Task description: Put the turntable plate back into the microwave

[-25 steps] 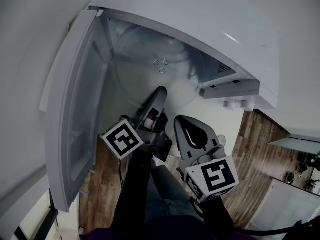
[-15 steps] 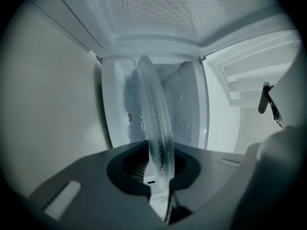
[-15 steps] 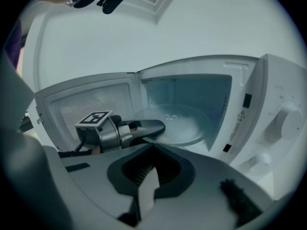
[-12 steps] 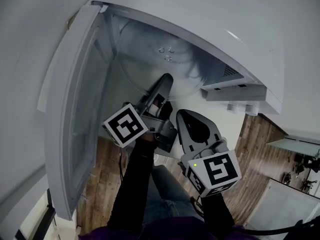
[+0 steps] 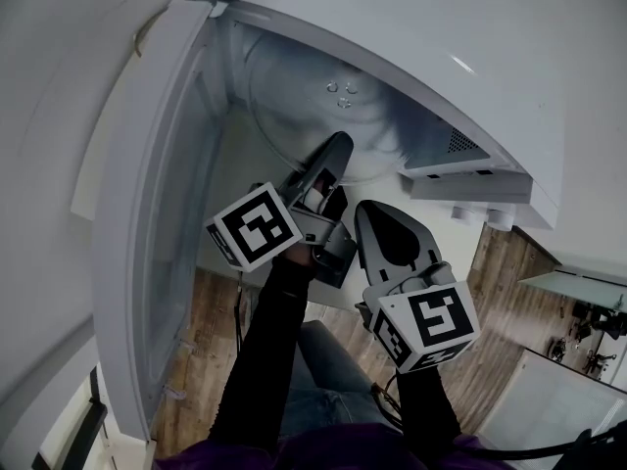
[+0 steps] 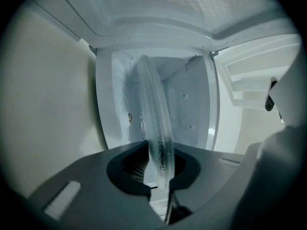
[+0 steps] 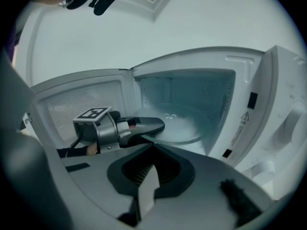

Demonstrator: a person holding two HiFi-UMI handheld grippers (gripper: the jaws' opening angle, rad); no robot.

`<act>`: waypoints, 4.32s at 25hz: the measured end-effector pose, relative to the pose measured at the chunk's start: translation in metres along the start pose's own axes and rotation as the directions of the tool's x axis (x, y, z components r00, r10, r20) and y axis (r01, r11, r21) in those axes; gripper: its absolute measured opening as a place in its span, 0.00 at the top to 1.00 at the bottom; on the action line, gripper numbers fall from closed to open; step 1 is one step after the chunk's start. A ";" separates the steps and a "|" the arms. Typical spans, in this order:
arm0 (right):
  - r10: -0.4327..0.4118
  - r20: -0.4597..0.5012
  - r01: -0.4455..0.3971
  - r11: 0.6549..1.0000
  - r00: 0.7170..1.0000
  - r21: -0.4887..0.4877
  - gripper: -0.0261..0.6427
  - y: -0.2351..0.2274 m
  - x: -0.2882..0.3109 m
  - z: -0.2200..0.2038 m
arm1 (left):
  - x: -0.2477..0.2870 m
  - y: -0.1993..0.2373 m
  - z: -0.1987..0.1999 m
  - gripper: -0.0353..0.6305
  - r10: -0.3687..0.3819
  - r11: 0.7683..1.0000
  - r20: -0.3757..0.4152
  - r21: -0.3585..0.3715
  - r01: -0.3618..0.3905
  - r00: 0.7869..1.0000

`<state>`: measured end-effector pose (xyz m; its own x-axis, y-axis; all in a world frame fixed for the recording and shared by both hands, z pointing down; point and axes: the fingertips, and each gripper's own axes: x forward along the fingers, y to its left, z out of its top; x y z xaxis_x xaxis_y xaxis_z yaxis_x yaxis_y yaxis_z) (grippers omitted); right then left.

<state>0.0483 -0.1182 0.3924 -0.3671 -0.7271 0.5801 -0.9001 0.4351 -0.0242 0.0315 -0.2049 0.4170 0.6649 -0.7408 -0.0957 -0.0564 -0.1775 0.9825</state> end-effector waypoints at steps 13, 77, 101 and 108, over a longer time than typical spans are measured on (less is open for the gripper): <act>-0.058 -0.011 0.058 0.998 0.998 0.004 0.94 -0.031 0.005 0.001 | 0.020 0.010 0.004 0.88 0.036 0.999 0.007 -0.038 -0.036 0.999; 0.088 0.235 -0.236 0.638 0.968 0.733 0.86 -0.055 0.047 0.019 | 0.035 0.016 0.007 0.85 0.134 0.989 -0.084 -0.051 -0.138 0.987; 0.111 0.208 -0.226 0.684 0.972 0.694 0.87 -0.052 0.055 0.014 | -0.020 0.016 0.015 0.82 0.315 0.944 0.043 0.088 -0.318 0.948; 0.113 0.186 -0.211 0.706 0.976 0.676 0.87 -0.051 0.059 0.015 | -0.017 0.020 0.018 0.87 0.296 0.954 0.032 0.041 -0.298 0.955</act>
<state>0.0690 -0.1913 0.4162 -0.5038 -0.7593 0.4118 -0.7171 0.1018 -0.6895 0.0056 -0.2079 0.4351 0.5944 -0.7802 0.1948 -0.2823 0.0244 0.9590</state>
